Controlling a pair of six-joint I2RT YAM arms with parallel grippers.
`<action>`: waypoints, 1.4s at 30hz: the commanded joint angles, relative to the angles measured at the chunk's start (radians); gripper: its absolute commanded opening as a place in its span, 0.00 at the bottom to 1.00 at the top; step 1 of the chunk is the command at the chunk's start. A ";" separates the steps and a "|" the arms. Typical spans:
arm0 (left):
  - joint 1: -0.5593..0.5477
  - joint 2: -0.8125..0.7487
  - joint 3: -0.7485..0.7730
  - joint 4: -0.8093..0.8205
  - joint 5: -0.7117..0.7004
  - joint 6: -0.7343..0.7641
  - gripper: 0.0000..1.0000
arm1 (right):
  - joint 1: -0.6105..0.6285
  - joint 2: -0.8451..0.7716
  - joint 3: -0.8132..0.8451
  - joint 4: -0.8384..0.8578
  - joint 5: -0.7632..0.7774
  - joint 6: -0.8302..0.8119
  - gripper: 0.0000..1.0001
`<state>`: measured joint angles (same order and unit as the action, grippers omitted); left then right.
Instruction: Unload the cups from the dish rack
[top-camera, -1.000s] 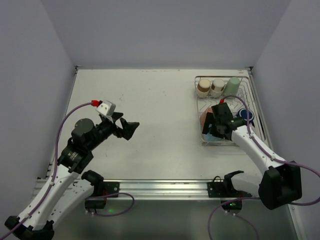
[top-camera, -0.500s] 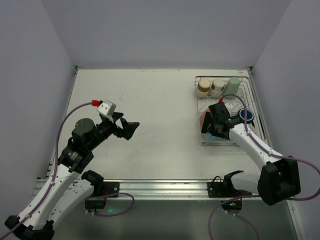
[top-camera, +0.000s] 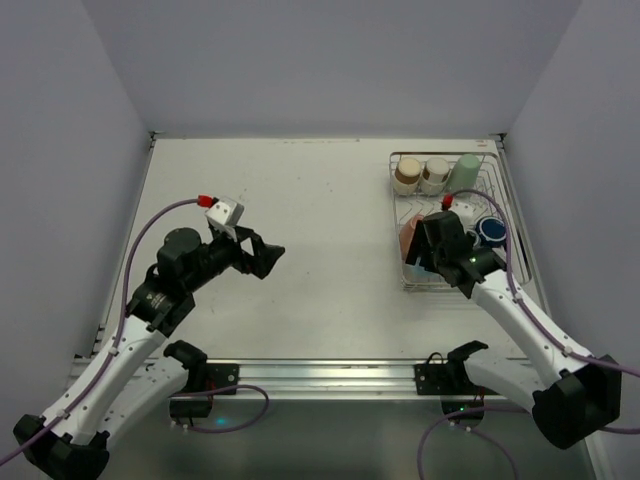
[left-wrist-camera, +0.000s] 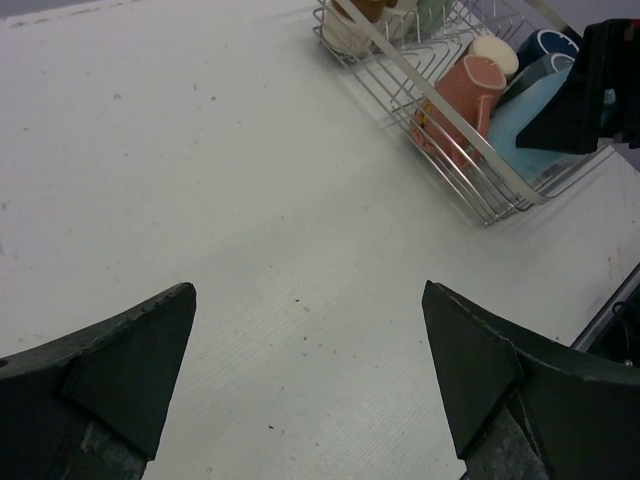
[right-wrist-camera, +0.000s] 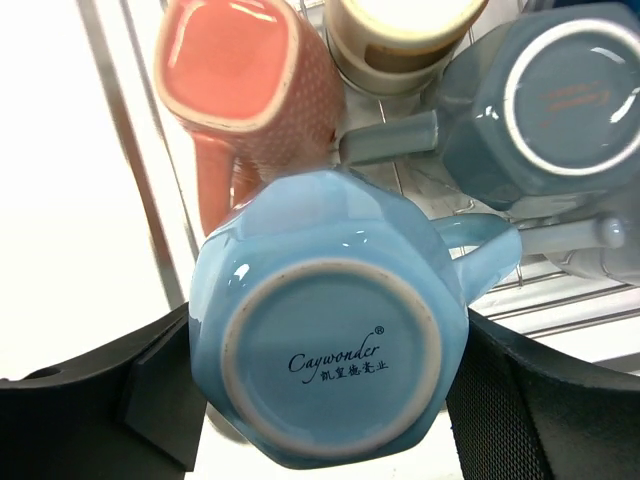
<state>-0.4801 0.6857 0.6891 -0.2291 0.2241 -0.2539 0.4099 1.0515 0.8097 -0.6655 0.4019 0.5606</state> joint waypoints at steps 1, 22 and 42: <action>-0.003 0.003 0.021 0.020 0.072 -0.034 1.00 | 0.013 -0.090 0.043 0.052 0.028 -0.005 0.34; -0.020 0.241 -0.197 0.976 0.486 -0.748 0.72 | 0.013 -0.369 -0.018 0.555 -0.604 0.103 0.30; -0.064 0.409 -0.154 1.195 0.422 -0.795 0.68 | 0.217 -0.105 -0.179 1.225 -0.920 0.412 0.30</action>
<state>-0.5392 1.0801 0.4992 0.8494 0.6586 -1.0218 0.6022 0.9424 0.6292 0.3305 -0.4747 0.9257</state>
